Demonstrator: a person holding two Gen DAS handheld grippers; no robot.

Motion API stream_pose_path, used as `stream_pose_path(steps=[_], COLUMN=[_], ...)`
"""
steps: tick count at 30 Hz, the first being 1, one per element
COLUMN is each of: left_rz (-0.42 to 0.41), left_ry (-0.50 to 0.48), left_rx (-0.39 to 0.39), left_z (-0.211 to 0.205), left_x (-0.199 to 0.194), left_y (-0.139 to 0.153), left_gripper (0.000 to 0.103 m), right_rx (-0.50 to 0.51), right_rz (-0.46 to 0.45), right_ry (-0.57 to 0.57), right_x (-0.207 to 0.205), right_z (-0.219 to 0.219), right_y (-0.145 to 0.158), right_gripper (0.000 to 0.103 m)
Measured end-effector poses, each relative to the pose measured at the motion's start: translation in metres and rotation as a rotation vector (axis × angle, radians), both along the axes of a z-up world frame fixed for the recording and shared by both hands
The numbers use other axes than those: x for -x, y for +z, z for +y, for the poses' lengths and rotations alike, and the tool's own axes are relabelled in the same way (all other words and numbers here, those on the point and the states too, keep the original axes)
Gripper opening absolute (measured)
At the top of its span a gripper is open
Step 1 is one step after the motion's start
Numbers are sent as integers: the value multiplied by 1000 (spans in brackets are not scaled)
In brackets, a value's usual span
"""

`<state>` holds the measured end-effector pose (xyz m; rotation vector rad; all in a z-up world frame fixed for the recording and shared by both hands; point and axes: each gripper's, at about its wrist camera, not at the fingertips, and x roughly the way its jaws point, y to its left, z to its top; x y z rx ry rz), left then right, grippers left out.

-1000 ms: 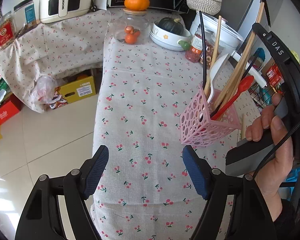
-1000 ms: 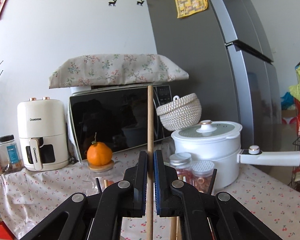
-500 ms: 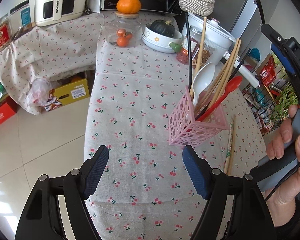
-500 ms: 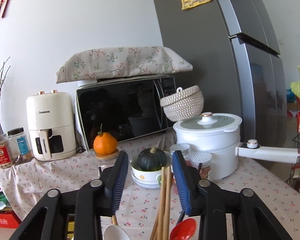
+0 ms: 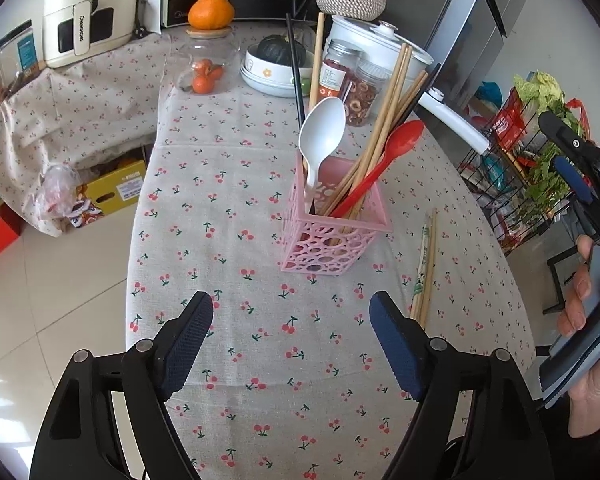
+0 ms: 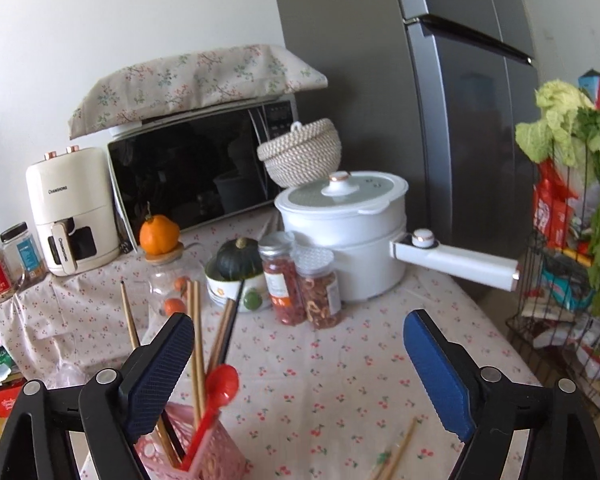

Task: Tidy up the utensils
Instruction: 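Grasp the last loose wooden chopstick with the right tool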

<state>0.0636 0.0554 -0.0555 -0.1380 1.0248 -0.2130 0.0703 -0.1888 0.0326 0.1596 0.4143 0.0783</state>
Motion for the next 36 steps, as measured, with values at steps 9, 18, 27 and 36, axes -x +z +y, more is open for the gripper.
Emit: stream_pose_path(steps=[9, 18, 27, 36], left_rz=[44, 92, 99, 105], left_ry=[-56, -100, -138, -157], left_rx=[-61, -101, -69, -29], left_z=[-43, -77, -88, -84], left_x=[-1, -13, -21, -26], left_y=[-16, -37, -48, -52], left_gripper=[84, 84, 84, 84], right_rx=[-46, -56, -43, -87], right_rz=[265, 553, 724, 823], right_ry=[-61, -54, -24, -14], right_x=[-13, -42, -62, -89], right_z=[-52, -86, -101, -99], right_y=[-36, -79, -121, -157], right_gripper=[93, 93, 93, 90])
